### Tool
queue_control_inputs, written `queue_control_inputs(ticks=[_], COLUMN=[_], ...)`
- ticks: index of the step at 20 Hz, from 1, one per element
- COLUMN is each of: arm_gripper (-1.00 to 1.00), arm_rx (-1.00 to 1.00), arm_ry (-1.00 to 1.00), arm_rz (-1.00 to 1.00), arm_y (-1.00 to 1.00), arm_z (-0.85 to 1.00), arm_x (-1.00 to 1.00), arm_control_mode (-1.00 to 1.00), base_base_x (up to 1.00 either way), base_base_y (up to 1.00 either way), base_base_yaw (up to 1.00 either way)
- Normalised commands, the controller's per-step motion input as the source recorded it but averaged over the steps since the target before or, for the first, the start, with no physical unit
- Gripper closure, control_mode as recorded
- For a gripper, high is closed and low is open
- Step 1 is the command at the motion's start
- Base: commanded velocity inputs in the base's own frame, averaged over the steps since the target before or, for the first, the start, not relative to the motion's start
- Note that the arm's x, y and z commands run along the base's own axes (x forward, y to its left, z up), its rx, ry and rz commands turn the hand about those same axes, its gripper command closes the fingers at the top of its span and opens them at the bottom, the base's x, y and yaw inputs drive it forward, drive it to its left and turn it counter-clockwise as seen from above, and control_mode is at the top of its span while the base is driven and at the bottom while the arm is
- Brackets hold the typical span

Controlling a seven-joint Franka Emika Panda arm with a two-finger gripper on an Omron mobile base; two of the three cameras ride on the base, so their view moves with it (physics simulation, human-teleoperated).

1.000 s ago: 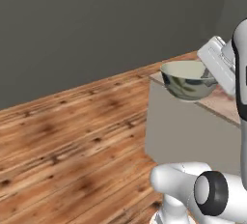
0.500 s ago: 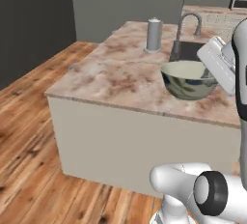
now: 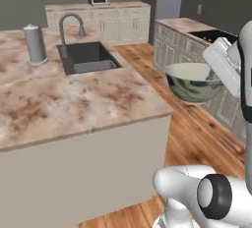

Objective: Pick up the bowls from the cabinet and place each bowl in front of a stool on the dining counter.

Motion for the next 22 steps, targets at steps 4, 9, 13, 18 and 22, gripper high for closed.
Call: queue_control_inputs(ticks=[4, 9, 13, 18, 22], arm_gripper=[1.00, 1.00, 1.00, 1.00, 1.00], arm_rx=[0.00, 0.00, 0.00, 0.00, 0.00], arm_ry=[0.00, 0.00, 0.00, 0.00, 0.00], arm_rz=[0.00, 0.00, 0.00, 0.00, 0.00], arm_y=[0.00, 0.00, 0.00, 0.00, 0.00], arm_z=[0.00, 0.00, 0.00, 0.00, 0.00], arm_x=[0.00, 0.00, 0.00, 0.00, 0.00], arm_control_mode=[1.00, 1.00, 1.00, 1.00, 1.00], base_base_x=[0.12, 0.07, -0.13, -0.38, -0.38], base_base_y=[0.35, 0.45, 1.00, 1.00, 1.00], base_base_yaw=[-0.60, -0.37, -0.01, 0.08, 0.16])
